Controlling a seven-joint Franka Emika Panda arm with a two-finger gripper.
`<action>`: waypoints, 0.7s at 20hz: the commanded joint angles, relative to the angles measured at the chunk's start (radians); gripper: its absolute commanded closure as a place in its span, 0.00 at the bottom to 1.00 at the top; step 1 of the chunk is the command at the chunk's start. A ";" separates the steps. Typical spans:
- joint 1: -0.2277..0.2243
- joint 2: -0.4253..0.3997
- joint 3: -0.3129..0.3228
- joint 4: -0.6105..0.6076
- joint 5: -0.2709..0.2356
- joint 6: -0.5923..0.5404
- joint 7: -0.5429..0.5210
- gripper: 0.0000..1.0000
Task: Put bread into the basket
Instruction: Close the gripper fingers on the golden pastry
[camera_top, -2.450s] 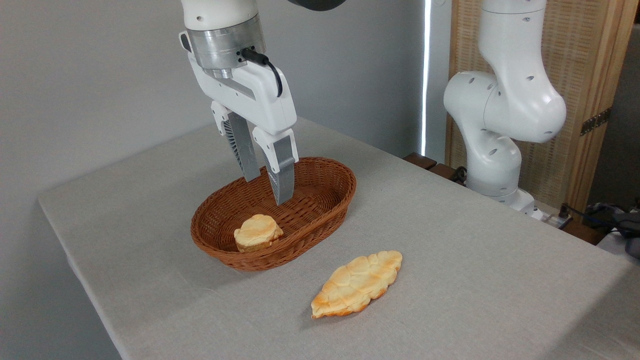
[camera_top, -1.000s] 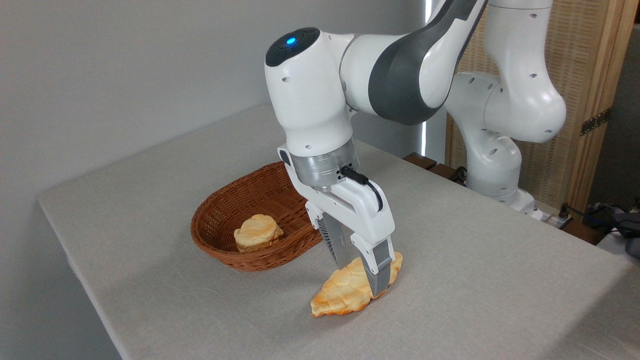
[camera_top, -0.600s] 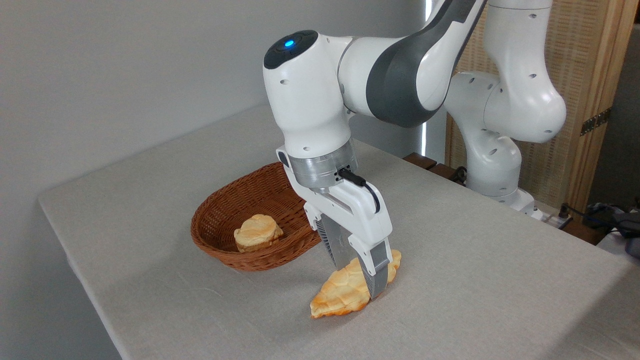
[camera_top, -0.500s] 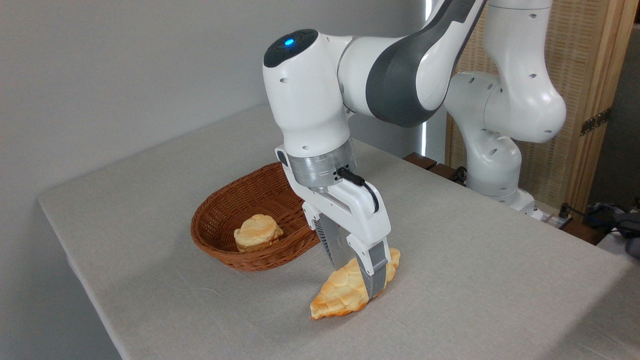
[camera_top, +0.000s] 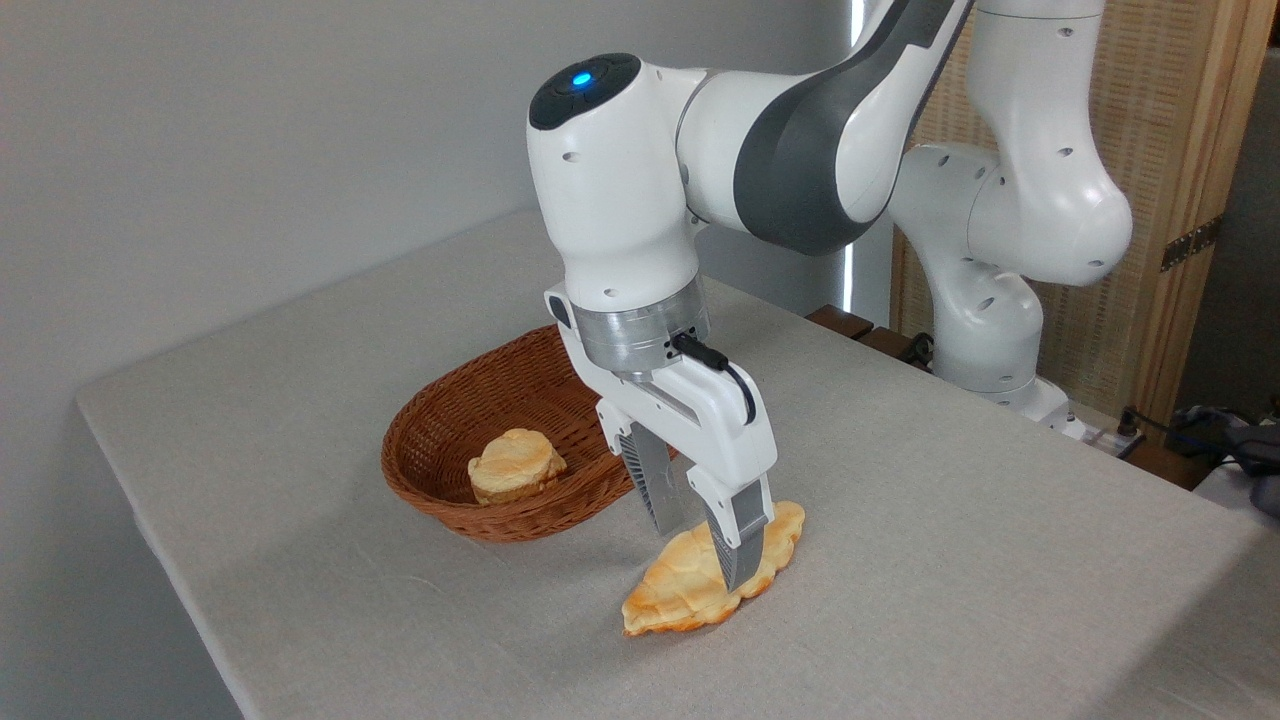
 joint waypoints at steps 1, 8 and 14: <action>-0.009 0.011 0.013 -0.004 0.001 0.025 0.009 0.00; -0.005 0.045 0.013 -0.006 0.002 0.051 0.009 0.00; -0.004 0.054 0.013 -0.004 0.036 0.052 0.065 0.39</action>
